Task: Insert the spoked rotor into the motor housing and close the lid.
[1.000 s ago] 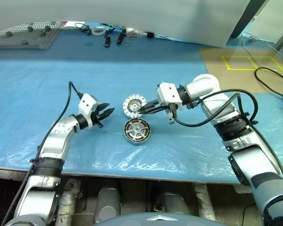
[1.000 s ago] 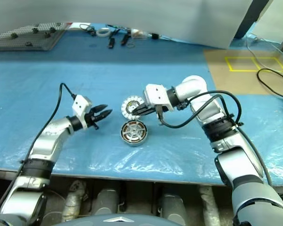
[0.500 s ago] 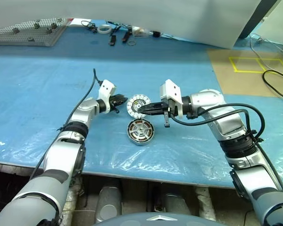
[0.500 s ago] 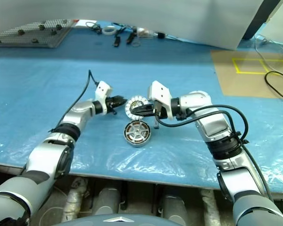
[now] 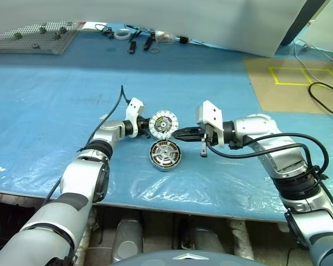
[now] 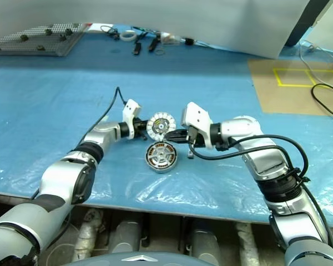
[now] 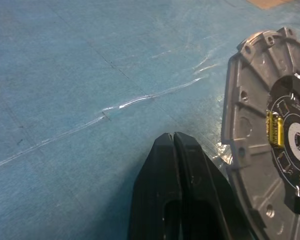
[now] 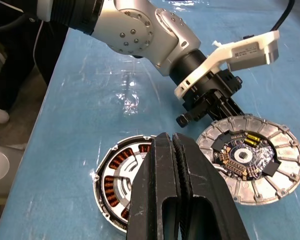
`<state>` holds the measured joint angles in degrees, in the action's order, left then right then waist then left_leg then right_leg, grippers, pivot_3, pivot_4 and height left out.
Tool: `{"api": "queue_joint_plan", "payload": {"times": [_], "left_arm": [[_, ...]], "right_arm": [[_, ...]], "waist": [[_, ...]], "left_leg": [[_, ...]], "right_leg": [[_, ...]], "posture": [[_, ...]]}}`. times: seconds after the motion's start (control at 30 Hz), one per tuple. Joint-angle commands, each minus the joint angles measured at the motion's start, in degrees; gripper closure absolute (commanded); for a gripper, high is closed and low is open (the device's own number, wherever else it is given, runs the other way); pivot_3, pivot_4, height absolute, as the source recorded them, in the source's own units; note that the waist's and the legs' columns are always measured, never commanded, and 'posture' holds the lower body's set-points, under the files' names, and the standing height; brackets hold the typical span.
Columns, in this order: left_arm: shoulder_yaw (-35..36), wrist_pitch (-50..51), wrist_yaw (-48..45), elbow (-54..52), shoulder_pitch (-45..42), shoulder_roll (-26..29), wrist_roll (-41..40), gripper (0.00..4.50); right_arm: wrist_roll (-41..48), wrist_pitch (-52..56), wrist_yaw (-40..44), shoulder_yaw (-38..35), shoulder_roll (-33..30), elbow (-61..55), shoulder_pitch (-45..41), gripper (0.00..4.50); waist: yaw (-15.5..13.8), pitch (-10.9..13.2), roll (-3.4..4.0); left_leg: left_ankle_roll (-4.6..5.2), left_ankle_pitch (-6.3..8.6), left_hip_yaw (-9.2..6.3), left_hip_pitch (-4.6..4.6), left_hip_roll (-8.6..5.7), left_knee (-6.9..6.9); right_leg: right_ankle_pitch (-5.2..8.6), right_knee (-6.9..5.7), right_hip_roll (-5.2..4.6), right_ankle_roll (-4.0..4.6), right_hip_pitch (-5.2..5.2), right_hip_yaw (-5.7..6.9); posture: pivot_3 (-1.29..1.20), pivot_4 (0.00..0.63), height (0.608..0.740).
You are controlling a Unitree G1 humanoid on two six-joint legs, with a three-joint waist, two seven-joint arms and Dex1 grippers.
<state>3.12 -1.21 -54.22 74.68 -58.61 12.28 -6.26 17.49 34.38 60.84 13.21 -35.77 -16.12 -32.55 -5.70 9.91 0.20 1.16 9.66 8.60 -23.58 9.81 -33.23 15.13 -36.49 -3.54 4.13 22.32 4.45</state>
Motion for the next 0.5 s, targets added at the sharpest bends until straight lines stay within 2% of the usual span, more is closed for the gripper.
{"api": "queue_joint_plan", "payload": {"times": [0.03,0.13,0.37,0.5], "left_arm": [[1.03,-0.08,-0.73,-0.42,-1.74,0.59,0.44,4.47],[2.45,-0.35,0.69,-0.68,-2.79,-0.12,-0.4,4.47],[5.98,1.92,-12.17,-3.94,-6.58,-1.98,-5.16,4.47],[3.99,0.7,-15.91,-5.14,-6.5,-2.35,-3.33,4.47]], "right_arm": [[1.24,0.39,-1.0,-1.67,-0.55,-3.12,0.62,4.5],[1.34,0.42,-1.49,-1.47,-0.68,-3.33,0.9,4.5],[0.5,-0.68,-1.52,-0.82,-1.52,-2.86,0.54,4.5],[0.46,-0.78,-1.35,-0.72,-1.69,-2.65,0.39,4.5]], "waist": [[-0.03,0.0,0.0],[-0.03,0.01,-0.01],[-0.35,0.04,-0.05],[-0.24,0.05,-0.05]], "left_leg": [[0.0,0.0,0.0,0.0,0.0,0.0],[0.0,0.0,0.0,-0.01,0.0,0.01],[0.01,0.0,0.01,-0.02,-0.08,0.01],[0.01,0.0,0.01,-0.02,-0.08,0.09]], "right_leg": [[0.0,0.0,0.0,0.0,0.0,0.0],[0.0,0.01,0.0,0.0,0.0,0.0],[0.01,0.05,-0.13,0.01,-0.01,0.04],[0.01,0.09,-0.13,0.02,0.0,0.05]], "posture": [[0.0,0.15,0.74],[0.0,0.15,0.74],[0.0,0.15,0.74],[0.0,0.15,0.74]]}}
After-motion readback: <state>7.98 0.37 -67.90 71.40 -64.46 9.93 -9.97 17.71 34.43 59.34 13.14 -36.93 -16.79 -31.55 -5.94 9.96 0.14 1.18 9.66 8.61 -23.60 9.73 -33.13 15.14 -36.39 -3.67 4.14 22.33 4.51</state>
